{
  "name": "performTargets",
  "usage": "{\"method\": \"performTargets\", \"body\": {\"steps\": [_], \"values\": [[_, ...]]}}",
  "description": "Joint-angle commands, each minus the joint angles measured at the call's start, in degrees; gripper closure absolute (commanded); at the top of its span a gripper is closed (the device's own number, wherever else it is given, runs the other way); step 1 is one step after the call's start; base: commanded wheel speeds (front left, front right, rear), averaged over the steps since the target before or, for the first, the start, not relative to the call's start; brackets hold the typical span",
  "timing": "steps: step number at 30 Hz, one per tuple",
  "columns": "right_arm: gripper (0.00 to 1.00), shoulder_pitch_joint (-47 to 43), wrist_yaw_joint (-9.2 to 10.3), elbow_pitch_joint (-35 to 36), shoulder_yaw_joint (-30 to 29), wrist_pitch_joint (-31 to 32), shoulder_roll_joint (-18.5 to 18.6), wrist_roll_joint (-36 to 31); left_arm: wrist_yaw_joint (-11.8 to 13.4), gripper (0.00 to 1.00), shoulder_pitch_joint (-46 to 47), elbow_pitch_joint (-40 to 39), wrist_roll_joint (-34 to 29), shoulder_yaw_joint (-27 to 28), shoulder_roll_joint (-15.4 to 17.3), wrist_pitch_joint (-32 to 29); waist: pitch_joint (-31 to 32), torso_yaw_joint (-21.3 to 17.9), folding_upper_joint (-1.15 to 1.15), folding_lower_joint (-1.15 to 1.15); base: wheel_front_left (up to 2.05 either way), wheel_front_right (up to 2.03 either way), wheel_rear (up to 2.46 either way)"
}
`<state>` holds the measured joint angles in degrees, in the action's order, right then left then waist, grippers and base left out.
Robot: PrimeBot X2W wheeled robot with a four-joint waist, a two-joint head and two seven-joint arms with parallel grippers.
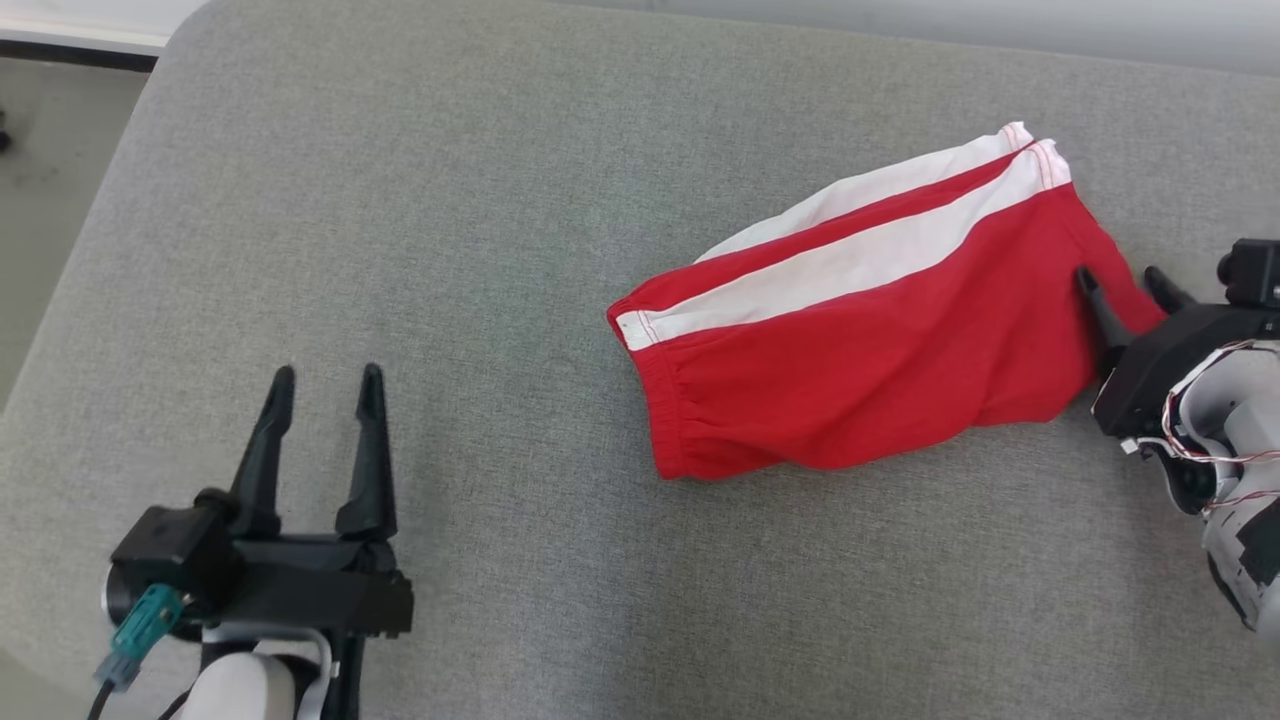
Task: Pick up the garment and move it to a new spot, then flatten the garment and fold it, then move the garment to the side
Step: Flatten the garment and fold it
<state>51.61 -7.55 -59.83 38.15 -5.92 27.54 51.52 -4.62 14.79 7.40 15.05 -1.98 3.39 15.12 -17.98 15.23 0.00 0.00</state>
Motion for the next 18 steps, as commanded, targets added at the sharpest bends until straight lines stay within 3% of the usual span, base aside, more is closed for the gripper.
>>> {"method": "performTargets", "body": {"steps": [1, 2, 3, 4, 5, 18], "values": [[0.0, -0.61, 0.16, -0.36, 0.23, 0.53, -0.48, 1.08, -0.39, 0.0, -1.0, -0.32, -0.49, 0.85, -0.17, 0.0, -0.12, 0.19, 0.0, 0.0, 0.0, 0.0, 0.0], [0.13, -0.78, 0.16, -0.6, 0.36, 1.06, -0.67, 1.43, -0.5, 0.0, -1.33, -0.41, -0.57, 1.2, -0.29, 0.0, -0.12, 0.24, 0.0, 0.0, 0.0, 0.0, 0.0], [0.62, -0.91, 0.16, -0.78, 0.51, 1.45, -0.78, 1.71, -0.53, 0.0, -1.62, -0.4, -0.77, 1.52, -0.4, 0.0, -0.08, 0.26, 0.0, 0.0, 0.0, 0.0, 0.0], [0.91, -0.97, 0.16, -0.8, 0.64, 1.62, -0.84, 2.07, -0.74, 0.0, -1.94, -0.36, -0.91, 1.78, -0.41, 0.0, -0.02, 0.26, 0.0, 0.0, 0.0, 0.0, 0.0], [1.0, -1.05, 0.16, -0.75, 0.79, 1.5, -0.88, 2.43, -0.88, 0.0, -2.2, -0.4, -1.14, 1.91, -0.43, 0.0, 0.06, 0.26, 0.0, 0.0, 0.0, 0.0, 0.0], [1.0, -6.71, 0.17, 3.32, 2.19, -3.86, -0.21, 7.69, -1.67, 0.0, -5.03, 0.99, -2.44, 3.62, -0.47, 0.0, 5.75, -5.32, 0.0, 0.0, 0.0, 0.0, 0.0]]}}
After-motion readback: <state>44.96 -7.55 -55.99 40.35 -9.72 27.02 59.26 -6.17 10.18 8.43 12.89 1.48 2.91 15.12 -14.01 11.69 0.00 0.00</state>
